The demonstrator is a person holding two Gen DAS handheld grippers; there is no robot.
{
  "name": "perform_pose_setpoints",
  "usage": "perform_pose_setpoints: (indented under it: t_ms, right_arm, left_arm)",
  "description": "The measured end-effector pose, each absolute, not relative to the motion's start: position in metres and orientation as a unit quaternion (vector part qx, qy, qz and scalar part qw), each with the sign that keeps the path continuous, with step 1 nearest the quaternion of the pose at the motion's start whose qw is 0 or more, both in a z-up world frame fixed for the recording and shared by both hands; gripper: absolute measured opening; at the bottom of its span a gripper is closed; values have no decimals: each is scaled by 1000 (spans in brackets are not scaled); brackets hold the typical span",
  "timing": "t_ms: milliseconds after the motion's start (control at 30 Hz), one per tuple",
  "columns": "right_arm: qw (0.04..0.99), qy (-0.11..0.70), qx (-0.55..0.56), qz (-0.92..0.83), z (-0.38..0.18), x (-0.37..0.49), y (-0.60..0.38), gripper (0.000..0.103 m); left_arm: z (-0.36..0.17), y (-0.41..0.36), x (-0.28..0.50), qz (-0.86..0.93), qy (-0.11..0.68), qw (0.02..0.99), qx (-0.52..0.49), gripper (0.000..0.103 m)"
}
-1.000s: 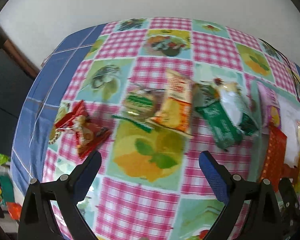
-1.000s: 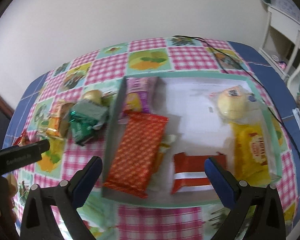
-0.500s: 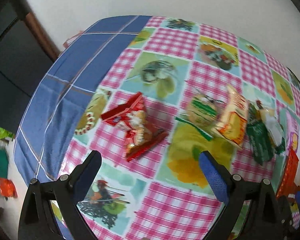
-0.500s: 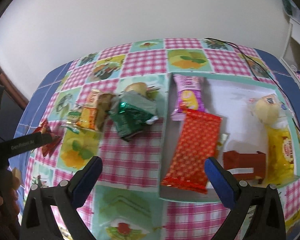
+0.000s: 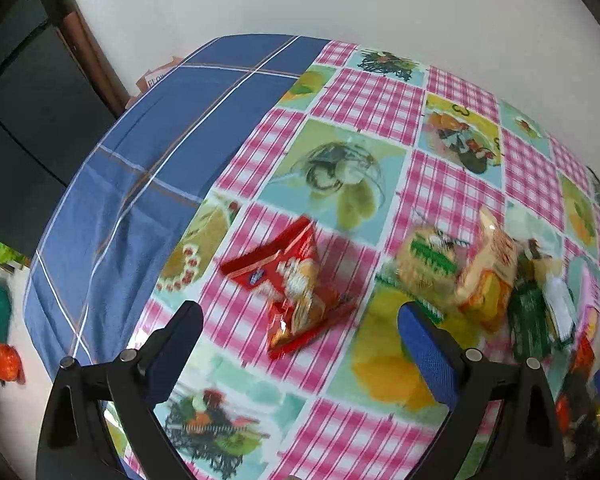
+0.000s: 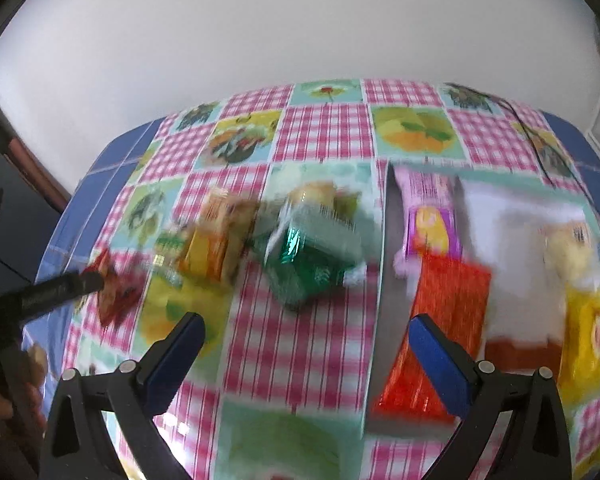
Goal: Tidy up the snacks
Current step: 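Move both open tools back toward the remaining snacks, then grasp the red 'nice' packet with the left tool while the right grasps the green-white packet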
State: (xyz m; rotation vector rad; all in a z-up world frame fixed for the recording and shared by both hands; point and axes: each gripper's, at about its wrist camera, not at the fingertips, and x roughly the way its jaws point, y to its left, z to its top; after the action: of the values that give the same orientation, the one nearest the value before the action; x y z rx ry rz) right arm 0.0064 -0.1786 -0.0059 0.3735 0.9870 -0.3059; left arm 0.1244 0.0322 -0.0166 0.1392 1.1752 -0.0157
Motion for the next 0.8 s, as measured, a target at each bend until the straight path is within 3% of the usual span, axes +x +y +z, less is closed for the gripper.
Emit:
perform_pose_setpoints:
  t_ms: [400,533,800]
  right_arm:
    - [846,452,250,-136,-2,26,-218,102]
    - [841,458,249,-145,-8,21,-217,90]
    - [834,461,270,-139,-19,33,-220,78]
  left_arm:
    - [10,-5,134,-28,523,848,80,98]
    - [4,8,133,-35,535,842,63,98]
    - [-25,43,159,0,562,827,22,98]
